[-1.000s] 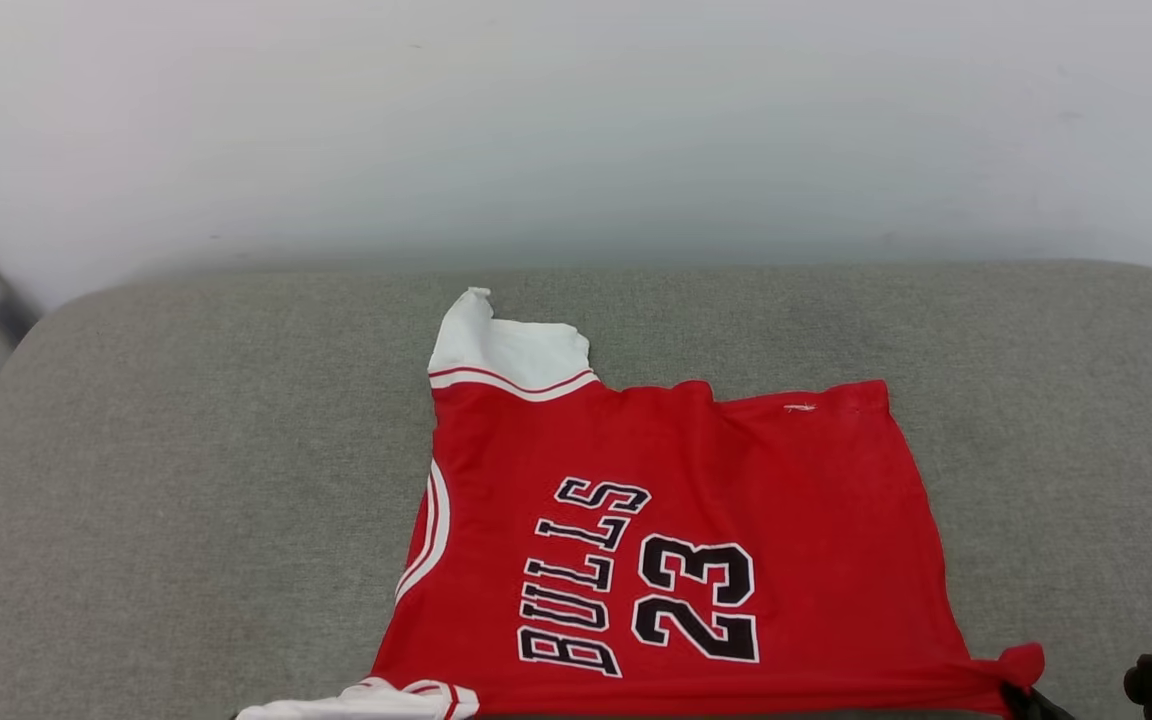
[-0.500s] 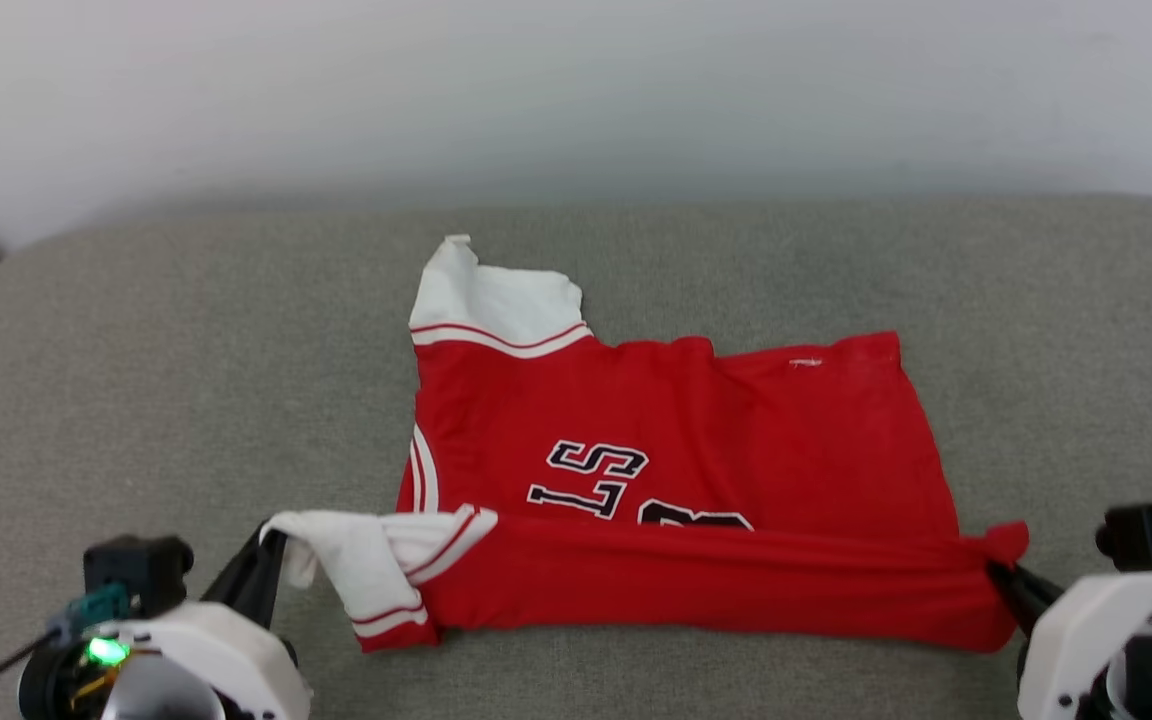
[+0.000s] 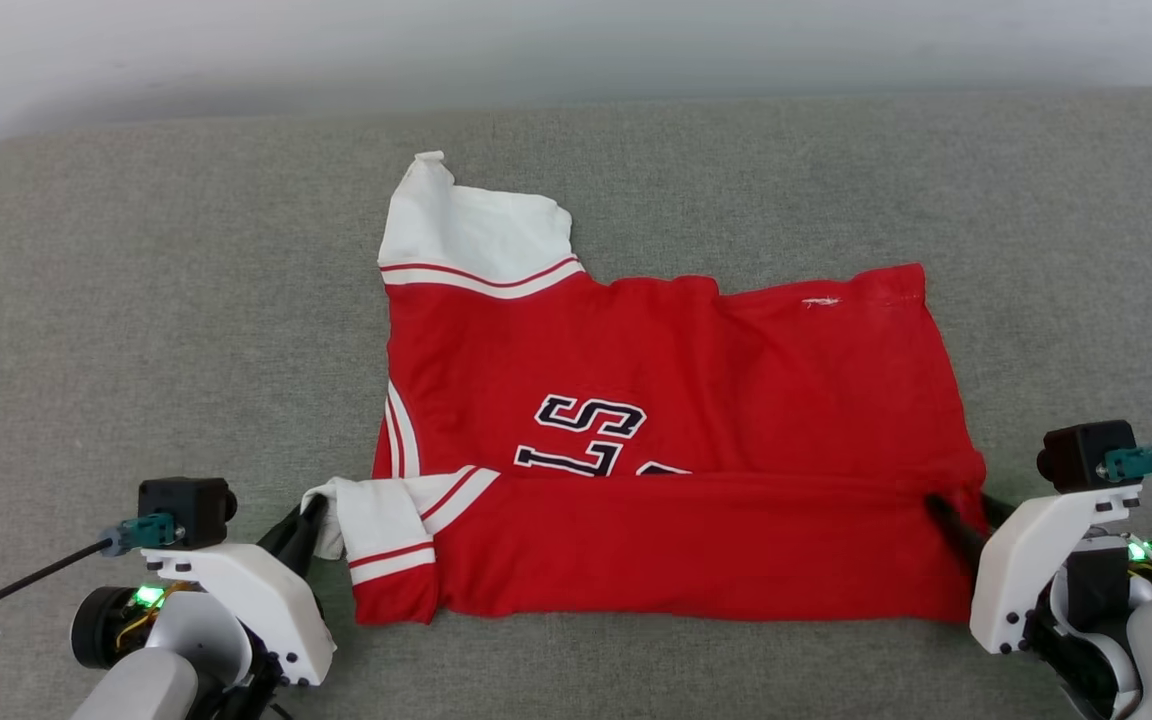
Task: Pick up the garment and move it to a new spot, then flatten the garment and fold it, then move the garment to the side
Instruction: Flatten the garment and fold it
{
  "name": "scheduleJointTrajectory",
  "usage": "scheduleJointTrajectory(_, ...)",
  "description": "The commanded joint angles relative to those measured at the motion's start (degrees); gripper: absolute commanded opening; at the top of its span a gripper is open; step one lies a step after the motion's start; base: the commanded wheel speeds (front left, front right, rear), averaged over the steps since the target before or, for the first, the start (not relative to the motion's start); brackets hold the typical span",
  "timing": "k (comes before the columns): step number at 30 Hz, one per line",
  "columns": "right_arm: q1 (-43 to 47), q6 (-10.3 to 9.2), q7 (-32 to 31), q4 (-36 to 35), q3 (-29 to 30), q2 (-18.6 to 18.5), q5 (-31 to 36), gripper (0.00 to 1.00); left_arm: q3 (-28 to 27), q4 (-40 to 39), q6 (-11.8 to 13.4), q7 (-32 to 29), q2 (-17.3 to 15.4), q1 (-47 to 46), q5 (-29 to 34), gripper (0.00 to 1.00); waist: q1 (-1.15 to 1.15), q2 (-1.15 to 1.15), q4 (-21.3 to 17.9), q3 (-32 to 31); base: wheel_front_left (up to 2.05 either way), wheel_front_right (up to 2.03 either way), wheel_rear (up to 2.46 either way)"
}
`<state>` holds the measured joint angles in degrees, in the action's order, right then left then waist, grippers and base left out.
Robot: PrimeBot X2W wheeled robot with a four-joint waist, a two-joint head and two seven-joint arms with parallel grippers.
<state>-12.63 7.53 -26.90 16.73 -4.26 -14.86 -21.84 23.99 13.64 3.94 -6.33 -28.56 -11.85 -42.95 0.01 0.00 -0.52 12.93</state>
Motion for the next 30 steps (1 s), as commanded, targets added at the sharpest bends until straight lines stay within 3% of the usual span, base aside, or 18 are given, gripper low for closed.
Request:
scheduleJointTrajectory(1, -0.47, -0.09, 2.65, 1.07, -0.92, -0.48, -0.57, 1.00, -0.49, 1.00, -0.42, 1.20, 0.54, -0.49, -0.78, 0.95, -0.01, 0.00, 0.12, -0.79, 0.00, 0.00, 0.00)
scheduleJointTrajectory(2, -0.39, -0.08, 4.40, 1.07, -1.10, -0.70, -0.90, 1.00, -0.84, 1.47, -0.28, 1.90, 0.58, -0.52, -0.79, 1.00, -0.01, 0.00, 0.17, -1.28, 0.00, 0.00, 0.00)
scheduleJointTrajectory(7, 1.96, -0.07, 14.64, -0.59, -0.95, -0.70, -1.72, 1.00, -3.00, 1.90, 0.66, 4.51, 0.94, 1.92, -2.43, 1.00, -0.01, 0.00, 0.33, -4.82, 0.00, 0.00, 0.00)
scheduleJointTrajectory(11, 4.56, -0.07, 22.56, -3.30, 0.09, -0.59, 0.64, 1.00, -5.16, 0.12, 2.96, 6.34, 0.15, 4.13, -2.84, 1.00, -0.01, 0.00, 0.27, -8.18, 0.00, 0.00, 0.00)
scheduleJointTrajectory(19, 9.71, -0.07, 28.55, -10.73, 2.69, 1.74, 5.65, 1.00, -8.54, -6.86, 8.74, 9.47, -0.76, 7.84, -1.91, 1.00, -0.01, 0.00, -0.20, -12.26, 0.00, 0.00, 0.00)
scheduleJointTrajectory(22, 12.35, -0.07, 28.30, -14.27, 3.86, 3.48, 7.18, 1.00, -7.60, -10.75, 9.32, 6.91, -1.23, 8.61, -2.19, 1.00, -0.01, 0.00, -0.28, -12.87, 0.00, 0.00, 0.00)
scheduleJointTrajectory(30, 17.22, -0.07, 25.33, -21.48, 4.72, 6.88, 9.18, 1.00, -1.92, -16.38, 6.27, -9.15, -5.23, 8.76, -6.35, 1.00, -0.01, 0.00, -2.19, -11.40, 0.00, 0.00, 0.00)
